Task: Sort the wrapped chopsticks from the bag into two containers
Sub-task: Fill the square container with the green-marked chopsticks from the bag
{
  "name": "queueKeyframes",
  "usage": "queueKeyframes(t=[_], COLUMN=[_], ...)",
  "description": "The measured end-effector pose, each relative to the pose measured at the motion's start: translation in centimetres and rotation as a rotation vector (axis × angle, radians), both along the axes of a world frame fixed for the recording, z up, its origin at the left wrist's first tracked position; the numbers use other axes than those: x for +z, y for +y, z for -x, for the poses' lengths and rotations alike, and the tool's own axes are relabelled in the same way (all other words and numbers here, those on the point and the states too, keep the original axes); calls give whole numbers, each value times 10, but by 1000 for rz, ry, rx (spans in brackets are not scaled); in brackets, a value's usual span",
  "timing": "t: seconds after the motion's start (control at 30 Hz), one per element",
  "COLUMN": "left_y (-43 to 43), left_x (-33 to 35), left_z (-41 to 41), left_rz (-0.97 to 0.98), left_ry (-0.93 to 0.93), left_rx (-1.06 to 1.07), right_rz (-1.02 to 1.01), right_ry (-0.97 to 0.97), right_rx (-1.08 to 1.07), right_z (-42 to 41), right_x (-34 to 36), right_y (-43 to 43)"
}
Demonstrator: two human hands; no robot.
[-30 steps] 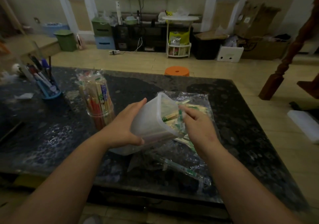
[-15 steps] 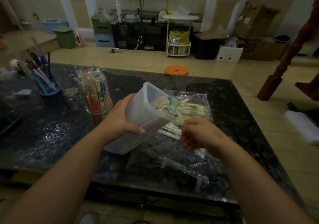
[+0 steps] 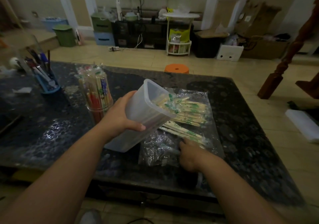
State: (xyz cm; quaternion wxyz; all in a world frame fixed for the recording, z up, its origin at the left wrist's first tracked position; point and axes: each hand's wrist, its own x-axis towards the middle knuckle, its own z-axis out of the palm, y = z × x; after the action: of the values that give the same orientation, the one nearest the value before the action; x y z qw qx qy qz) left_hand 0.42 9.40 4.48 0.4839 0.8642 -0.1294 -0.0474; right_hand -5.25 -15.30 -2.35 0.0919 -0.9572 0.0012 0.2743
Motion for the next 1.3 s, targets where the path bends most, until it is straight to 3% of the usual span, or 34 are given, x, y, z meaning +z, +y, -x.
queueKeyframes(t=[0.23,0.47,0.63,0.87,1.3], left_y=[-1,-1,-2,-1,-3], left_x=[-2,-1,-2,-4,0], left_z=[-3,-1,0,-3,1], left_rz=[-6,-20,-10,-12,-17], left_ry=[-1,-11,-15,-7,18], left_rx=[-30,-33,-37,-57,-79], right_rz=[87,121,-12,154,184], right_ry=[-389,-340,-426,-552,-627], right_rx=[-143,-358,-290,-243,-151], right_z=[12,7,-5,-9,1], right_x=[-22,-28,-34,-30,-11], right_y=[4,-2,-8,-6,3])
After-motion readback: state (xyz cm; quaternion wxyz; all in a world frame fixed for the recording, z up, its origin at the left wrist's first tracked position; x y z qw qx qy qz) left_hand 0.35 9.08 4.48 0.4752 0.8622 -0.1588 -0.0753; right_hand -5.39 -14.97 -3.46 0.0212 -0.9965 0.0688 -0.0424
